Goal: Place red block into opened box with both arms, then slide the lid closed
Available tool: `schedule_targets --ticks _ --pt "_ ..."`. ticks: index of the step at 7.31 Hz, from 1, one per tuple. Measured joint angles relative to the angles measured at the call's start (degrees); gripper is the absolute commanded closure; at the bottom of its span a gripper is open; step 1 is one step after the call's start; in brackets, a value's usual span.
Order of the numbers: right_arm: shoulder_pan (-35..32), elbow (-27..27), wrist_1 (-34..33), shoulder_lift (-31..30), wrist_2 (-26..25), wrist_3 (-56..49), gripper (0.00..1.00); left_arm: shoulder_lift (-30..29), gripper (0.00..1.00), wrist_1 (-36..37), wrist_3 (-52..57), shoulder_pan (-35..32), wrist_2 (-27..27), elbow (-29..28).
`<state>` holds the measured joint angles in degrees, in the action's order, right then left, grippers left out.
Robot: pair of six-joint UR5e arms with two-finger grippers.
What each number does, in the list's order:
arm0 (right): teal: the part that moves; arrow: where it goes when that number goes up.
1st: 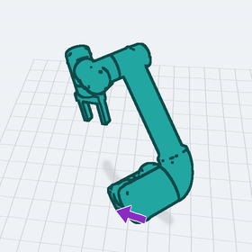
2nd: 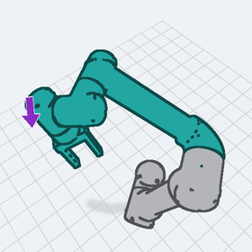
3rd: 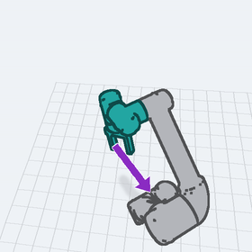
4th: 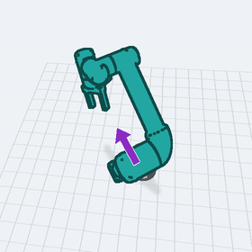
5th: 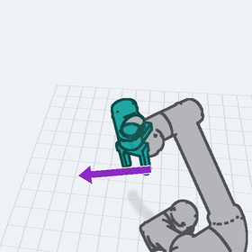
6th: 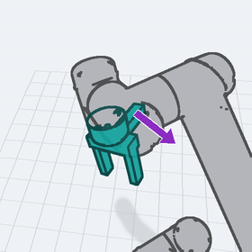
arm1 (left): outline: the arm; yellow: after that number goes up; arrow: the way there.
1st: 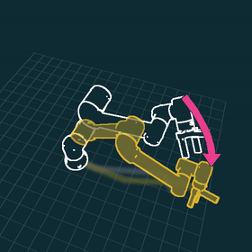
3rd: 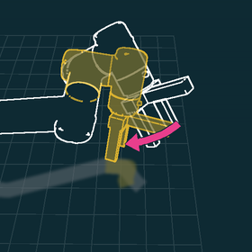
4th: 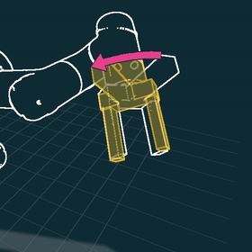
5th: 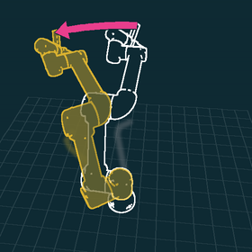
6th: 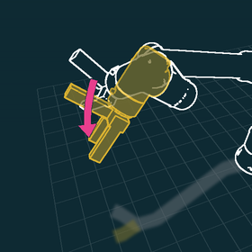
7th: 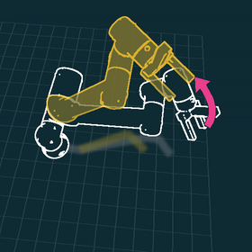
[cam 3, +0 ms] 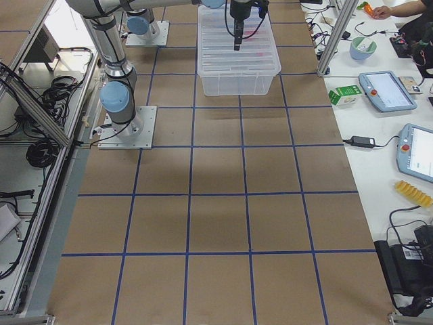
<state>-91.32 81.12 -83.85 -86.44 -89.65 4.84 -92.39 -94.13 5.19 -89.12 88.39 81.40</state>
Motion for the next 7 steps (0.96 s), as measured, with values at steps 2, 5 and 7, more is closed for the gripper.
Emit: schedule_targets --ticks 2,5,7 --pt "0.1 0.0 0.0 0.0 0.0 -0.1 0.0 0.1 0.0 -0.1 0.1 -0.1 0.0 0.0" --pt "0.1 -0.1 0.1 0.0 0.0 -0.2 0.0 -0.1 0.0 -0.1 0.6 0.0 0.0 0.0" --pt "0.1 0.0 0.0 0.2 0.1 -0.1 0.0 0.1 0.0 -0.1 0.8 0.7 0.0 -0.1"
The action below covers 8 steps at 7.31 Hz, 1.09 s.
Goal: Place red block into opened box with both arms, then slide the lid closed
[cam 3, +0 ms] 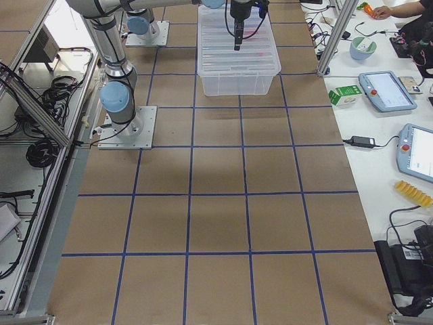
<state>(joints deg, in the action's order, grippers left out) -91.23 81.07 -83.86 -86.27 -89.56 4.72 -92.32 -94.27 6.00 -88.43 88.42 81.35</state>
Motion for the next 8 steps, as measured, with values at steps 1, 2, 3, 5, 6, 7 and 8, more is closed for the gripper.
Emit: schedule_targets --ticks 1,2,3,5,6,7,8 --pt "0.0 0.2 0.0 0.2 0.0 0.0 0.0 0.0 0.0 0.0 0.0 0.1 0.1 0.1" --pt "0.0 0.8 -0.3 0.8 0.0 0.1 0.0 -0.1 0.0 0.0 0.0 0.2 0.1 0.1" --pt "-0.1 2.3 -2.0 2.3 -0.1 0.1 0.0 -0.1 0.0 -0.1 0.3 0.3 0.1 0.1" --pt "-0.1 7.5 -9.4 5.7 -0.2 0.1 0.0 -0.2 0.0 -0.1 3.3 3.7 0.0 0.3" --pt "-0.2 9.7 -12.7 6.7 -0.3 0.0 0.0 -0.7 0.0 0.1 5.7 7.6 -0.3 0.6" --pt "-0.2 11.2 -15.0 7.5 -0.5 -0.2 0.0 -1.8 0.0 0.5 8.8 11.4 -0.5 1.2" --pt "-0.2 12.0 -16.3 8.0 -0.6 -0.2 0.0 -3.1 0.0 0.7 13.2 15.3 -0.6 1.9"
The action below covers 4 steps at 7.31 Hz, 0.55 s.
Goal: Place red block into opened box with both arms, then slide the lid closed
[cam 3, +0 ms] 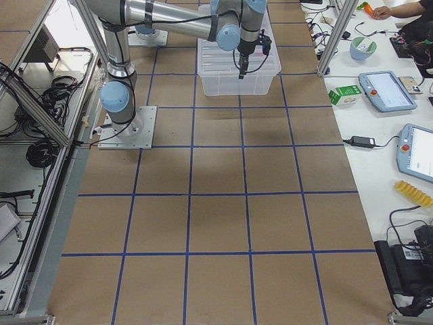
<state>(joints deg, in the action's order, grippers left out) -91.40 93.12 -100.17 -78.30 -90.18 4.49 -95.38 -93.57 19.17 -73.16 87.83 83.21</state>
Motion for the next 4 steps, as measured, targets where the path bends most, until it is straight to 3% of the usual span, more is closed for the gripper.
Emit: schedule_targets --ticks 2,4 --pt "0.1 0.5 -0.7 0.7 -0.2 -0.1 0.0 -3.5 0.0 2.4 10.3 7.6 -1.4 2.1" --pt "0.3 0.6 -0.7 1.0 -0.4 -0.9 0.0 -8.2 0.0 12.5 17.0 11.2 -1.6 7.2"
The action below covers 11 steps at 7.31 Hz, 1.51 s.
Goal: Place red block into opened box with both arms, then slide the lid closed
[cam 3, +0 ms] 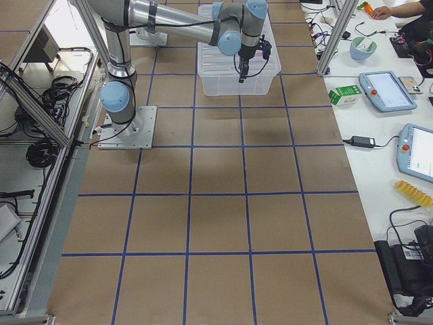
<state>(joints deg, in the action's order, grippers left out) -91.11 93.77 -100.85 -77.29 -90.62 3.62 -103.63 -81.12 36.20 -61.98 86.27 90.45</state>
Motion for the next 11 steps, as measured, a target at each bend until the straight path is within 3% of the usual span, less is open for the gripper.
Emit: schedule_targets --ticks 4,6,7,8,9,10,11 --pt "0.7 0.0 -0.1 0.3 -3.3 -0.9 0.0 -6.9 0.02 26.7 4.2 3.1 0.4 15.1" --pt "3.1 0.0 -0.1 0.2 -3.9 -2.2 0.0 -9.1 0.02 30.4 3.8 3.2 0.4 16.6" --pt "4.4 0.0 0.0 0.1 -3.9 -3.0 0.0 -10.1 0.13 31.4 3.7 3.3 0.4 16.7" --pt "6.1 0.0 0.1 0.0 -3.9 -3.6 0.0 -10.8 0.38 32.1 3.7 3.3 0.4 17.0" --pt "7.8 0.0 0.3 -0.1 -3.9 -4.5 0.0 -11.4 0.7 32.5 3.6 3.3 0.4 17.1" --pt "9.5 0.0 0.5 -0.2 -3.9 -5.6 0.0 -11.9 0.89 32.6 3.5 3.4 0.6 17.1" --pt "11.1 0.0 0.6 -0.2 -3.9 -6.3 0.0 -12.0 1.0 32.7 3.5 3.3 2.0 16.9"
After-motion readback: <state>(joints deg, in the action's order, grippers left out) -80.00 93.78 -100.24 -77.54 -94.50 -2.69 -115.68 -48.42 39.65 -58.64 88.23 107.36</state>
